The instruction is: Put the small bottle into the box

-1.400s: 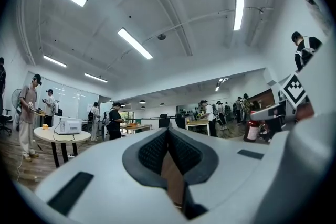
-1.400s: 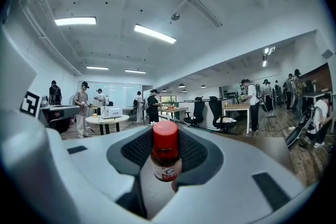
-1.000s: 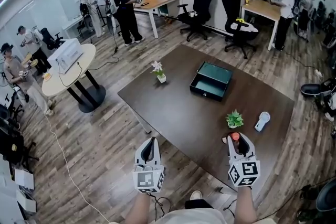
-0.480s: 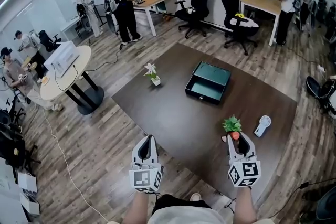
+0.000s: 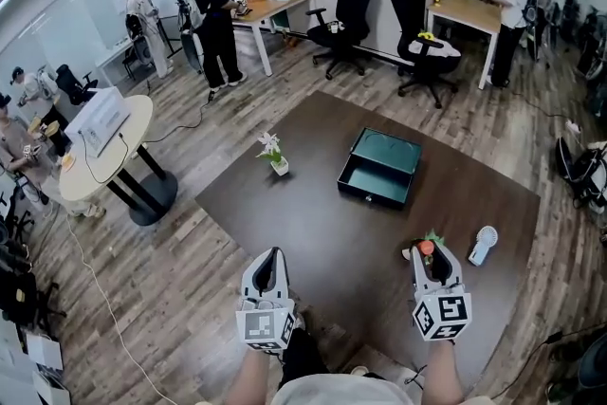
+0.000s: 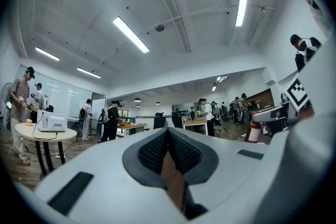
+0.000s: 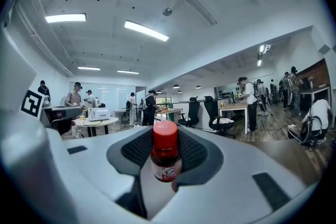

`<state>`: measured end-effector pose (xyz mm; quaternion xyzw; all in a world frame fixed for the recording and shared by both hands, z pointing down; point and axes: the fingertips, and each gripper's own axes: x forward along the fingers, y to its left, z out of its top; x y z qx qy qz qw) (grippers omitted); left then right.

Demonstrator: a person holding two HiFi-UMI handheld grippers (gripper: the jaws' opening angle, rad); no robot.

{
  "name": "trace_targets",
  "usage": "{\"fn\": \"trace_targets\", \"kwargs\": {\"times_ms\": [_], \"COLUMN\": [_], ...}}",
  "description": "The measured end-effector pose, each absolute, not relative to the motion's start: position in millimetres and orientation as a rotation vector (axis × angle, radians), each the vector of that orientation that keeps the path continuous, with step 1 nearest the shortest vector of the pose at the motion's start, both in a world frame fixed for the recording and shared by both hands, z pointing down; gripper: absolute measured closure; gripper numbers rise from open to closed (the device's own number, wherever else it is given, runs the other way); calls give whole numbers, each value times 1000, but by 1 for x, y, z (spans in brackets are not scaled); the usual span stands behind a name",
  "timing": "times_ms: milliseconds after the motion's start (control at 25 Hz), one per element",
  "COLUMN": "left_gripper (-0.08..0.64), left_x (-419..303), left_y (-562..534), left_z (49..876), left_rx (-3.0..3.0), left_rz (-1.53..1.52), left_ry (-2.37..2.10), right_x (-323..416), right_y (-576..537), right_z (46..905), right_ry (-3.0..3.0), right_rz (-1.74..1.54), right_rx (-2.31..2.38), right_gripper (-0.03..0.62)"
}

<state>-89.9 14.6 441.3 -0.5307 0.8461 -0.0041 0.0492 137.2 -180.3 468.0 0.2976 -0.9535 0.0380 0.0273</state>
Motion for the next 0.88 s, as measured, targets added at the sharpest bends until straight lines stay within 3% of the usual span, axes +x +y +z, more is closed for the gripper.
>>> {"fn": "trace_targets", "kwargs": {"times_ms": [440, 880], "left_gripper": [558, 558], "left_x": [-240, -322], "left_y": [-38, -71], "left_z": [438, 435], "left_rx": [-1784, -1890], "left_rz": [42, 80], "left_ry": [2474, 2399], "right_x": [4, -65], "right_y": [-202, -211], "right_z": [452, 445], "right_ry": [-2896, -2850], "right_rz": [73, 55], "right_rx": [1091, 1199], "right_gripper": [449, 449]}}
